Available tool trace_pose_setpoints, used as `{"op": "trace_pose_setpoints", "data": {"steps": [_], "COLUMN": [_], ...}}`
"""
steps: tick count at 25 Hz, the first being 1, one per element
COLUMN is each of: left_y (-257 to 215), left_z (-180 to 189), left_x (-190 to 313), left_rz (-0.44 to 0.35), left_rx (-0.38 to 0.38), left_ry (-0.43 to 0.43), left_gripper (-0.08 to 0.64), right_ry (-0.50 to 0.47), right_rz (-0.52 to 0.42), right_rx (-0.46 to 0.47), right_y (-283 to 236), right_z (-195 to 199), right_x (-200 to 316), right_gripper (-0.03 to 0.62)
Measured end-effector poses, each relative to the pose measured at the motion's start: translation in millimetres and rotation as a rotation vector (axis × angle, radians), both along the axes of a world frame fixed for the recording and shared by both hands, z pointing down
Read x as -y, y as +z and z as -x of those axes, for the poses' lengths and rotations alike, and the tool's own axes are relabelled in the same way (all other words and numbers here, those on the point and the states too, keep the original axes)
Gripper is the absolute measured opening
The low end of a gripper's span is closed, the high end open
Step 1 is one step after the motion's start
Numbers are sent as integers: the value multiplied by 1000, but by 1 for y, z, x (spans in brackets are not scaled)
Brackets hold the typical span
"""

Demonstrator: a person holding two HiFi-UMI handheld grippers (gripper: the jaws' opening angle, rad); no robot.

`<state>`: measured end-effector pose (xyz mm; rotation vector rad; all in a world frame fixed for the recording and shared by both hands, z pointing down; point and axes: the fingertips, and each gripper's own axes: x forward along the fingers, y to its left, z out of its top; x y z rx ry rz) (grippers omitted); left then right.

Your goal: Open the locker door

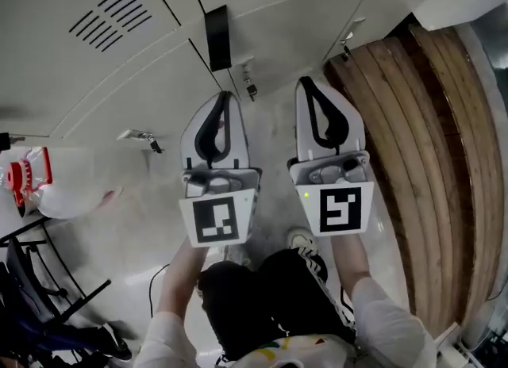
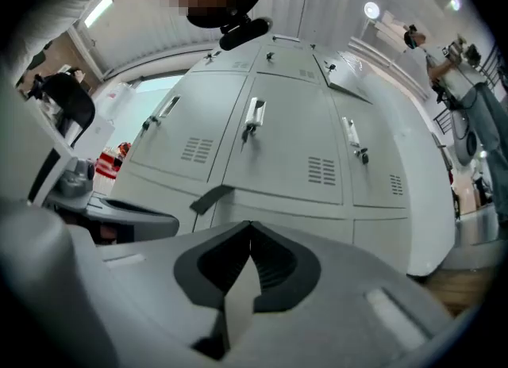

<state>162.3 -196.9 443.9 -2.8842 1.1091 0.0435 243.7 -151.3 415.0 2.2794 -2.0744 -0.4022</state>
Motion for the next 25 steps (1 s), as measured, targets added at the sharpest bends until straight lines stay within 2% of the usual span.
{"op": "trace_pose_setpoints", "data": {"steps": [4, 8, 12, 14, 17, 21, 25], "left_y": [64, 93, 102, 101, 105, 116, 120], "left_z": [3, 6, 8, 11, 16, 18, 17], "left_x": [17, 20, 11, 7, 2, -20, -36], "left_rz": [-13, -21, 26, 4, 0, 18, 11], "left_rx": [-27, -28, -48, -46, -66, -74, -62], "left_ry": [-11, -40, -32, -25, -51, -74, -58], "left_gripper": [20, 20, 20, 20, 20, 20, 20], "right_ry": [-6, -18, -44, -60, -84, -74, -78], "right_rz": [4, 28, 39, 46, 61, 80, 48], "right_rx": [-4, 27, 45, 47, -3, 29, 60], "right_y": [76, 109, 118, 125, 138, 153, 146], "right_z": [4, 8, 12, 16, 27, 30, 34], "right_x": [18, 18, 14, 6, -16, -38, -43], "right_gripper": [5, 5, 5, 5, 5, 5, 5]}}
